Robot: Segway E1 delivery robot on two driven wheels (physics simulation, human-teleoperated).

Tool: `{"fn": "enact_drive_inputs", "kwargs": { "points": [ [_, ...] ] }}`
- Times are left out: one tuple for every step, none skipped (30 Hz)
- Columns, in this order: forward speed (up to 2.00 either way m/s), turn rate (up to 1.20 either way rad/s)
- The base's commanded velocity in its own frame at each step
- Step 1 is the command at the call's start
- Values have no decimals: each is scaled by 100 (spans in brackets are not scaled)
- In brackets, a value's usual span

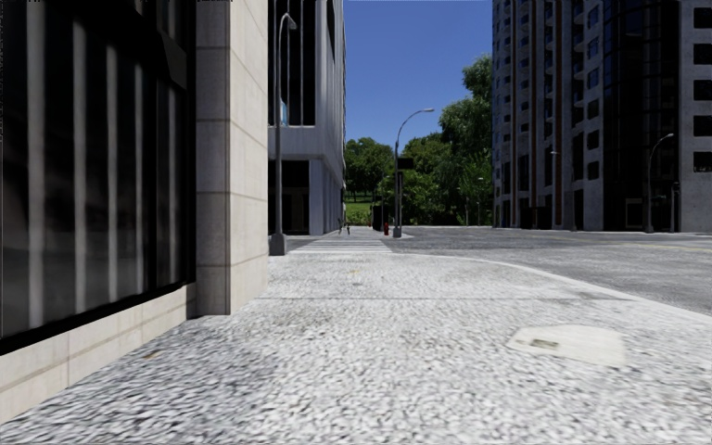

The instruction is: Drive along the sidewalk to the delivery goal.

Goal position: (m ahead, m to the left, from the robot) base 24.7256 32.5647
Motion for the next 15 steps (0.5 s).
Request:
{"fn": "enact_drive_inputs", "kwargs": {
  "points": [
    [200,0],
    [199,0],
    [197,0],
    [197,0],
    [196,0],
    [195,0],
    [195,0],
    [195,0],
    [195,0],
    [195,0],
    [195,0],
    [195,0],
    [195,0],
    [195,0],
    [195,0]
  ]
}}
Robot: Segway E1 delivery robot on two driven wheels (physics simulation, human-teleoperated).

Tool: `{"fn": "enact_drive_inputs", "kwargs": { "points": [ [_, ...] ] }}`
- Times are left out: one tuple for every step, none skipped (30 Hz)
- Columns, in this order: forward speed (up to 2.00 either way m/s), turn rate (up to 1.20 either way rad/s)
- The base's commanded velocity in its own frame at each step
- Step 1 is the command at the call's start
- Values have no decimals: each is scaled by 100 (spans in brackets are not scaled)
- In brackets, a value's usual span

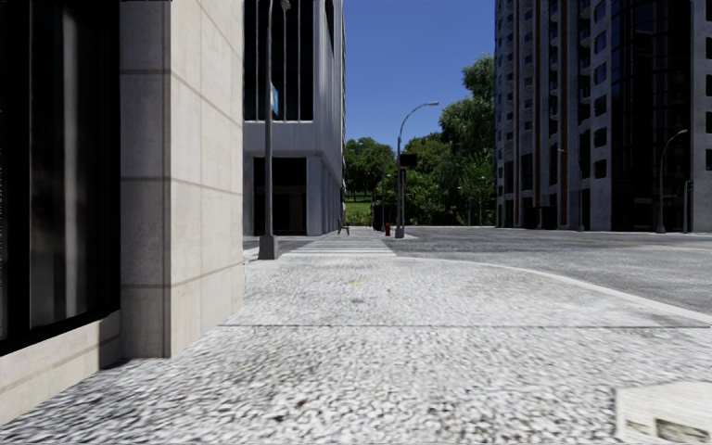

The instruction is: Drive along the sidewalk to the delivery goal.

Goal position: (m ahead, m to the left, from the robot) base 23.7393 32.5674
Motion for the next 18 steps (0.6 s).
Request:
{"fn": "enact_drive_inputs", "kwargs": {
  "points": [
    [195,0],
    [195,0],
    [195,8],
    [195,17],
    [195,17],
    [195,18],
    [195,19],
    [197,19],
    [197,19],
    [197,19],
    [198,19],
    [198,19],
    [198,19],
    [198,19],
    [199,19],
    [200,19],
    [200,19],
    [200,19]
  ]
}}
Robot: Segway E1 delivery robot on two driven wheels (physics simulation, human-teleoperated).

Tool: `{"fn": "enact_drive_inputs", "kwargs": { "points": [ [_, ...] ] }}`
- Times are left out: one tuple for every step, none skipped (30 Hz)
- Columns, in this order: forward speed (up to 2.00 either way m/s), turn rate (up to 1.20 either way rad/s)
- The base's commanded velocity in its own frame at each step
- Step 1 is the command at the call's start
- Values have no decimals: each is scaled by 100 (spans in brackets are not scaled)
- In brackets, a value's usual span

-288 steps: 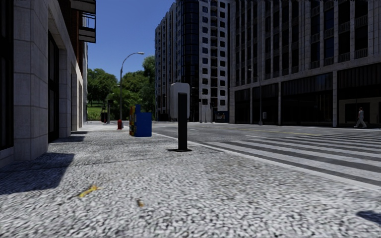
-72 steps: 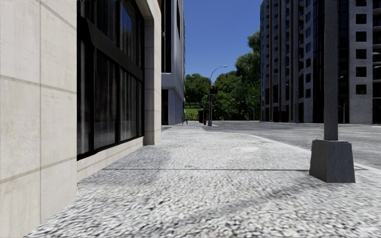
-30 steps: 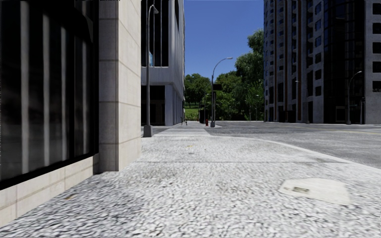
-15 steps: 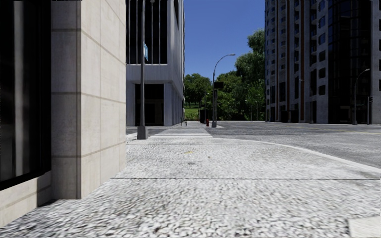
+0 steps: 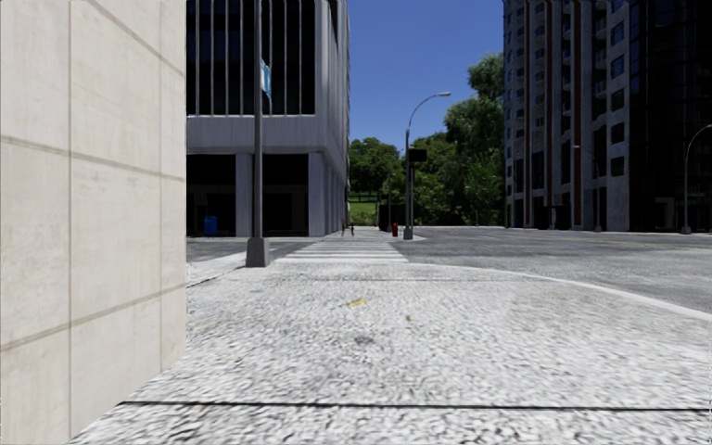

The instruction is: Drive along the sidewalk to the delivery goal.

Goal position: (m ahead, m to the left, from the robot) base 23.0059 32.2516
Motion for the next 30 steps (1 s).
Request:
{"fn": "enact_drive_inputs", "kwargs": {
  "points": [
    [200,19],
    [200,19],
    [200,19],
    [200,19],
    [200,14],
    [200,7],
    [200,7],
    [200,0],
    [200,0],
    [200,0],
    [200,0],
    [200,0],
    [200,1],
    [200,1],
    [200,7],
    [200,9],
    [200,9],
    [200,9],
    [200,10],
    [200,14],
    [200,18],
    [200,18],
    [200,19],
    [200,19],
    [200,19],
    [200,19],
    [200,19],
    [200,19],
    [200,19],
    [200,19]
  ]
}}
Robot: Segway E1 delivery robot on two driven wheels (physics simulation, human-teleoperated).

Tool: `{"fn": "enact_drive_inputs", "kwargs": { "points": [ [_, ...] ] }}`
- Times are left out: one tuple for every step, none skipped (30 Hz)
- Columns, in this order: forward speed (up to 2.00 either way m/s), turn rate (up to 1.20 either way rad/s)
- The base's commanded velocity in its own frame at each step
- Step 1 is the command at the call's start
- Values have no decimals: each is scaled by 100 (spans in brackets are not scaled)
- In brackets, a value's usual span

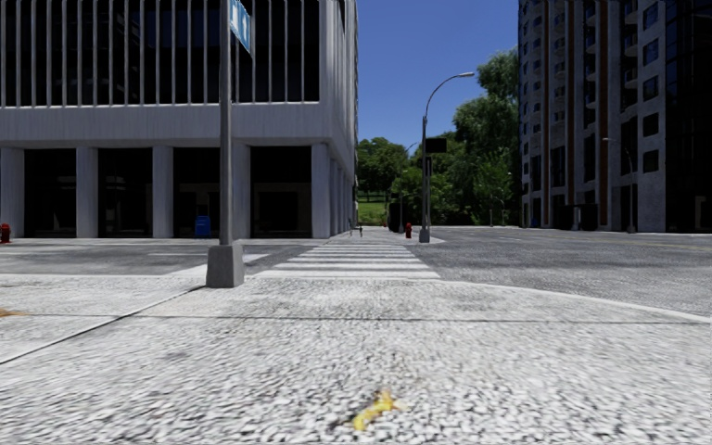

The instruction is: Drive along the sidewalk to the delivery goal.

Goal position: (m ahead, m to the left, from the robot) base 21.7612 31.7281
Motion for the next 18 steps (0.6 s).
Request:
{"fn": "enact_drive_inputs", "kwargs": {
  "points": [
    [200,19],
    [200,19],
    [200,19],
    [200,19],
    [200,19],
    [200,20],
    [200,21],
    [200,21],
    [200,21],
    [200,21],
    [200,21],
    [200,21],
    [200,21],
    [200,16],
    [200,4],
    [200,4],
    [200,0],
    [200,0]
  ]
}}
